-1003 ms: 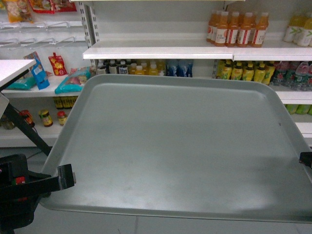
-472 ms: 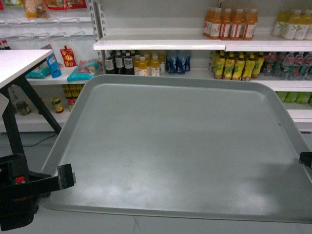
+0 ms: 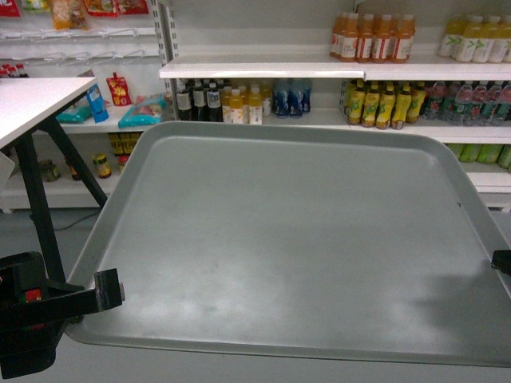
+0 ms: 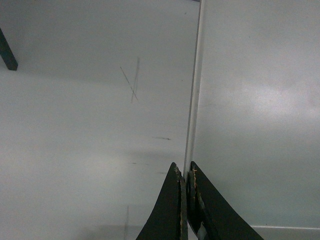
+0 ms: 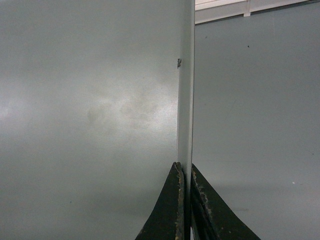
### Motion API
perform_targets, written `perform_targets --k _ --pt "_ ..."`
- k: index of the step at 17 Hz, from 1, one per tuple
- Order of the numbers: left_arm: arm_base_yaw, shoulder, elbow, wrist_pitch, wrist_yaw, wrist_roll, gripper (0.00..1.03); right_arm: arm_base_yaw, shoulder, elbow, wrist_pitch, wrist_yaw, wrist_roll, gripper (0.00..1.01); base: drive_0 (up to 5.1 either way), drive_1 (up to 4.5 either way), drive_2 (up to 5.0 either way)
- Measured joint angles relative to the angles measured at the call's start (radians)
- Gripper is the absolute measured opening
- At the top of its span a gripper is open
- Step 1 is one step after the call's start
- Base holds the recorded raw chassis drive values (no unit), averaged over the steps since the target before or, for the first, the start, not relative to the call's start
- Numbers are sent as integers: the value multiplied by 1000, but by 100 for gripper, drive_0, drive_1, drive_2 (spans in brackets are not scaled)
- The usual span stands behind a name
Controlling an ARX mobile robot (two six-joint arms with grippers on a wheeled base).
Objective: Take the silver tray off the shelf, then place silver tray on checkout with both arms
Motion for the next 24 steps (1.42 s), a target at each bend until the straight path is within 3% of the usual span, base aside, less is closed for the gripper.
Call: perform_targets --k 4,24 --pt "0 0 0 0 1 0 3 0 0 0 -1 0 0 3 0 0 0" --pt "0 0 0 0 2 0 3 0 2 0 -2 0 0 3 -494 246 246"
